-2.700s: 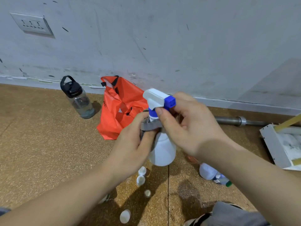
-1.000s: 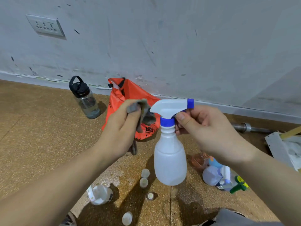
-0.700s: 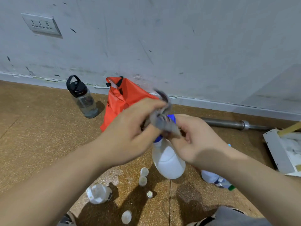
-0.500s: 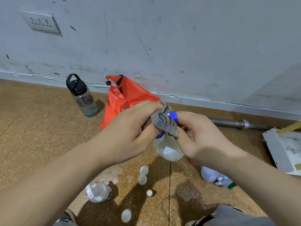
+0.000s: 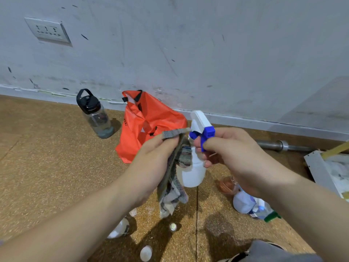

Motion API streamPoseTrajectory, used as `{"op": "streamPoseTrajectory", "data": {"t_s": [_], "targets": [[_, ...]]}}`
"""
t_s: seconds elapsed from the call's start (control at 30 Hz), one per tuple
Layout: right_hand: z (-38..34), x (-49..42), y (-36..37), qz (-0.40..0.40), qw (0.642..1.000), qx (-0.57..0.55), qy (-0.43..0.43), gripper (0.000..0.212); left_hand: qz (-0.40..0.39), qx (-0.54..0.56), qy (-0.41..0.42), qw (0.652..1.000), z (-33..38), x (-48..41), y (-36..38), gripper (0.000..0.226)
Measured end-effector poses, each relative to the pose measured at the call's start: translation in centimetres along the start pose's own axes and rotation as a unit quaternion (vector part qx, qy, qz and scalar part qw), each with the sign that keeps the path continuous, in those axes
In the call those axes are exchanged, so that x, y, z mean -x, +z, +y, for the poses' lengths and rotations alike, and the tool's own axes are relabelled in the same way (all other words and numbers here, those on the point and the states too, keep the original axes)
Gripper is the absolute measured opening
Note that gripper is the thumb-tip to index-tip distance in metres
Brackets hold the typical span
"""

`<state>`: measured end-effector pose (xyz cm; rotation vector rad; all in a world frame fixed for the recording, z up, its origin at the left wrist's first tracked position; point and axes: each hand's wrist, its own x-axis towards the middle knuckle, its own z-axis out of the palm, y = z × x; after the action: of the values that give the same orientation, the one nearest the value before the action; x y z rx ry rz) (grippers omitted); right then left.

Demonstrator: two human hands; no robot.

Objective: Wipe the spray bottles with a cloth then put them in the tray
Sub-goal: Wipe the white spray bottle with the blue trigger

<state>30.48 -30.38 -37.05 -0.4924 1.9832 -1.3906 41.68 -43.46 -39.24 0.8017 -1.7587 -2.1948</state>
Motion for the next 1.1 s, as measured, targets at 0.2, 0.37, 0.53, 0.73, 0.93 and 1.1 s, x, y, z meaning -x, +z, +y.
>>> {"op": "streamPoseTrajectory", "data": {"t_s": [0.2, 0.37, 0.53, 0.73, 0.93, 1.1], "targets": [[-1.0, -0.2, -0.3, -0.095, 0.991, -0.063, 0.073, 0.042, 0.04, 0.003, -0.021, 0.999, -0.2, -1.0, -0.6, 0.049], [0.1, 0.3, 1.0, -0.11, 0.994, 0.024, 0.004, 0.059, 0.027, -0.256, 0.118, 0.959, -3.1, -1.9, -1.1, 0.023], [-0.6, 1.5, 2.3, -0.132, 0.991, 0.01, -0.034, 0.047, 0.023, -0.327, 0.29, 0.899, -0.8, 0.4, -0.3, 0.026], [-0.2, 1.2, 0.8, -0.078, 0.973, 0.151, -0.157, 0.024, -0.04, -0.381, 0.329, 0.863, 0.6, -0.7, -2.5, 0.028], [-0.6, 0.5, -0.5, -0.018, 0.984, 0.103, -0.147, 0.024, 0.018, -0.352, 0.276, 0.894, 1.3, -0.9, -2.6, 0.026], [-0.2, 0.3, -0.2, -0.005, 0.991, 0.046, -0.124, 0.015, -0.009, -0.288, 0.259, 0.922, 2.3, -0.9, -3.0, 0.025]]}}
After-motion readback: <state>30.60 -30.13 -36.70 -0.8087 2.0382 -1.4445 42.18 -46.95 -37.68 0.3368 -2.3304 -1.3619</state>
